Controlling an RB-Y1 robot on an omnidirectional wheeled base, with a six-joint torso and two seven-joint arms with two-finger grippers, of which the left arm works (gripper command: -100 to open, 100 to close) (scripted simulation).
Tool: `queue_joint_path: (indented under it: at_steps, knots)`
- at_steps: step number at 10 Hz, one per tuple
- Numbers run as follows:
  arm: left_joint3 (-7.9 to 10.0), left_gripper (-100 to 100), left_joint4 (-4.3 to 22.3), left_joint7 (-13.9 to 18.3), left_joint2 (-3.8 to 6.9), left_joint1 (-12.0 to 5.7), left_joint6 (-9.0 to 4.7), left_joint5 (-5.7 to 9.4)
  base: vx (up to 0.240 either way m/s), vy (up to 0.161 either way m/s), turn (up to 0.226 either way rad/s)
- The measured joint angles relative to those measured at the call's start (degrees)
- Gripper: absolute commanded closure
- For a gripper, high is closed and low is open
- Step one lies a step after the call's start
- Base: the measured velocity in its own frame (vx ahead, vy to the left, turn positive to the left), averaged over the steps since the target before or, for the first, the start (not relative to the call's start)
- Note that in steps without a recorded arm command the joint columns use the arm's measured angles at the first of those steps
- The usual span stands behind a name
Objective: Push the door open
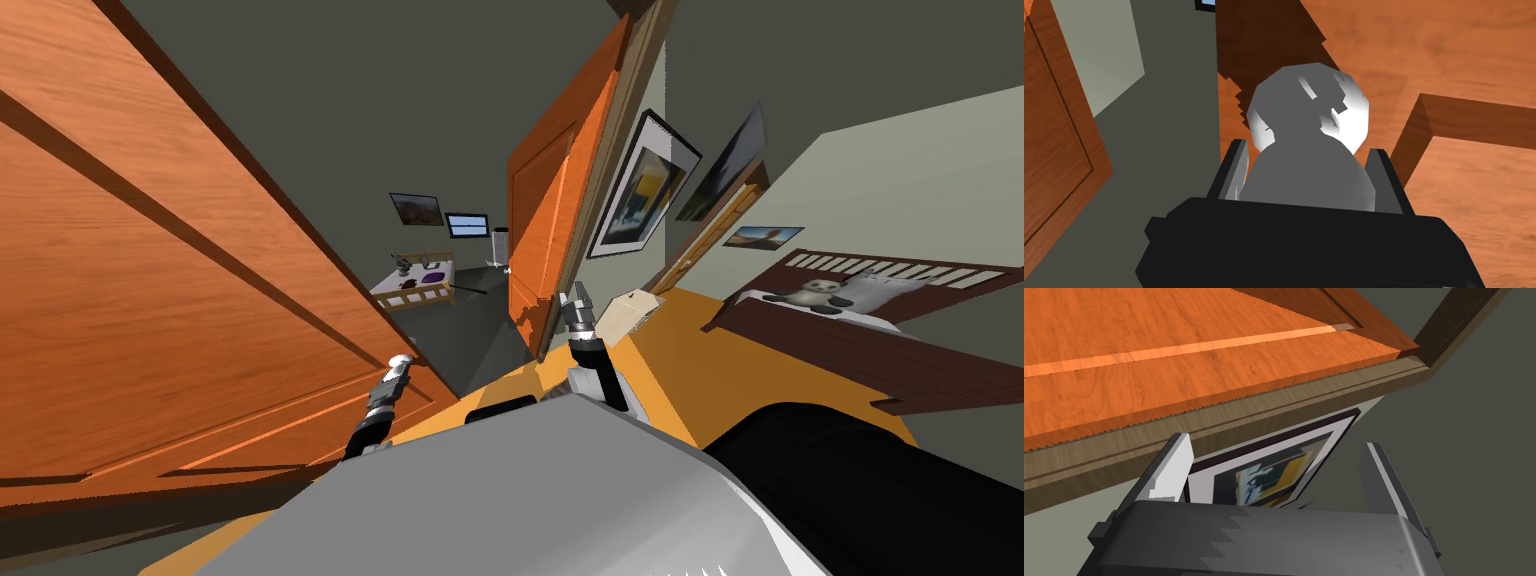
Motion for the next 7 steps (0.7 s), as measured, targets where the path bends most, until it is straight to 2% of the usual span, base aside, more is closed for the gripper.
queue_joint_path:
  at_steps: [2, 3, 7]
  knots:
    - [0.32, 100, 0.5, 3.3, -0.42, -0.30, -0.29, 0.20, 0.043, 0.013, -0.004]
    - [0.61, 100, -0.5, 4.6, -0.61, 0.15, 0.01, 0.39, 0.052, 0.018, -0.001]
    - [1.39, 100, -0.4, 10.4, -1.31, -0.35, -0.08, 0.86, 0.042, 0.018, -0.004]
